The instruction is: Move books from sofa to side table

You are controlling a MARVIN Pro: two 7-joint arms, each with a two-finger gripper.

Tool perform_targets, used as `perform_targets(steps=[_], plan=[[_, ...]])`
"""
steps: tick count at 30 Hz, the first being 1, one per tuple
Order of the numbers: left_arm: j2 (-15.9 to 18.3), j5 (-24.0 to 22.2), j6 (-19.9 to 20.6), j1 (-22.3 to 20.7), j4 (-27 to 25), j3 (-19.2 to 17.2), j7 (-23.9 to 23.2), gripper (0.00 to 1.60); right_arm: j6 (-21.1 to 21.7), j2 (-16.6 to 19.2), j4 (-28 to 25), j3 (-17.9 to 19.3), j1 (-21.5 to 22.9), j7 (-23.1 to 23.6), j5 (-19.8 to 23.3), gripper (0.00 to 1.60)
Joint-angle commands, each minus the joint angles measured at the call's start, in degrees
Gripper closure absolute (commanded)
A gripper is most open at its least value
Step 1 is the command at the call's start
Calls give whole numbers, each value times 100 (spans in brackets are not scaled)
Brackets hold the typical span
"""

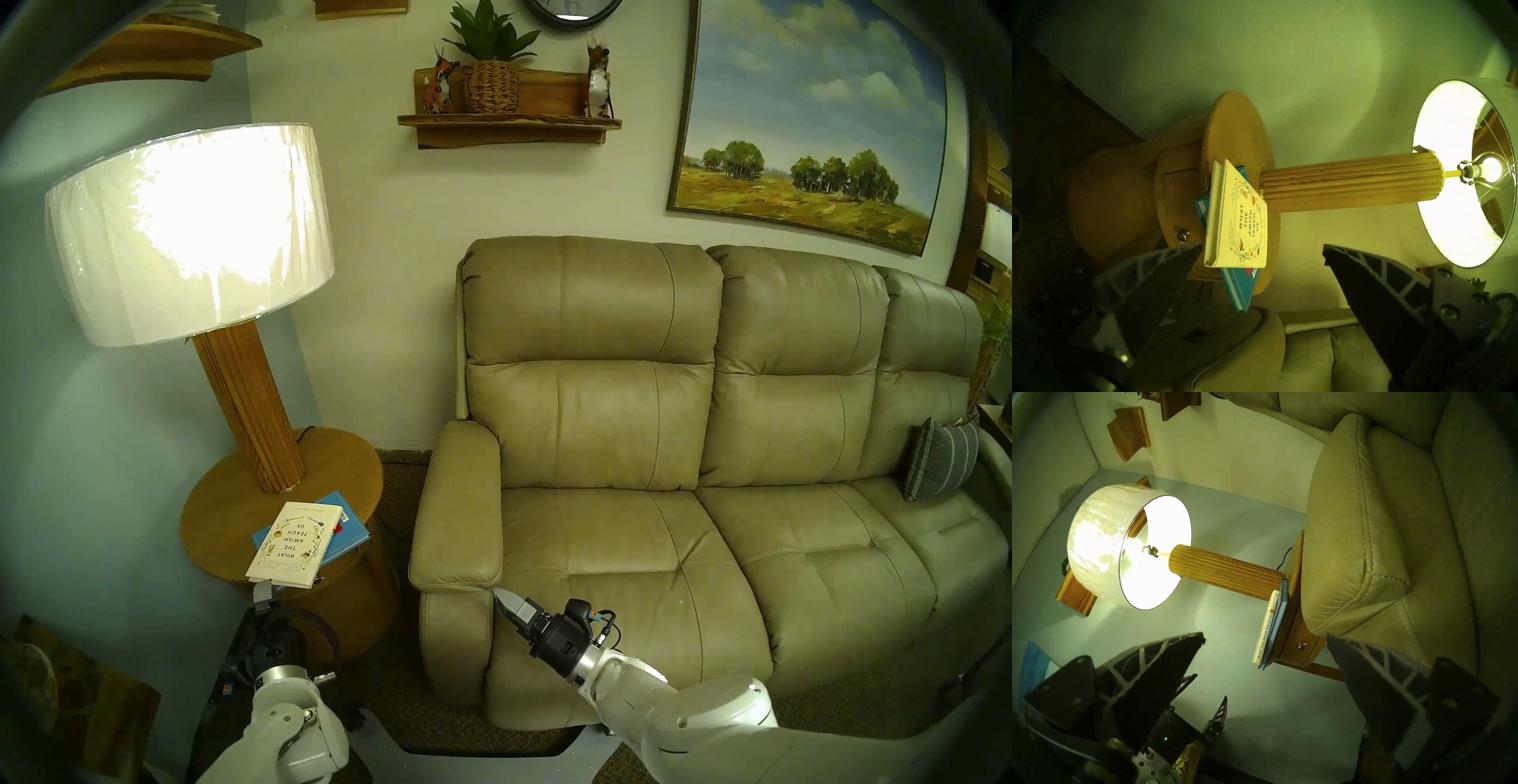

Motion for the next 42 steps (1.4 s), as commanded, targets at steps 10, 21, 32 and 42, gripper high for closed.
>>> perform_targets(steps=[10,21,32,42], plan=[[-507,-37,149,-875,1188,-256,-1495,0,-115,-85,-57,16,131,-210,34,0],[-830,-337,692,-937,1553,-532,-2478,0,-127,-55,2,16,137,-251,48,0],[-945,-708,1078,-1075,1956,-679,-3407,0,-142,-28,56,16,144,-255,52,0],[-978,-1026,1200,-1213,2273,-677,-4057,0,-146,-19,73,16,147,-256,54,0]])
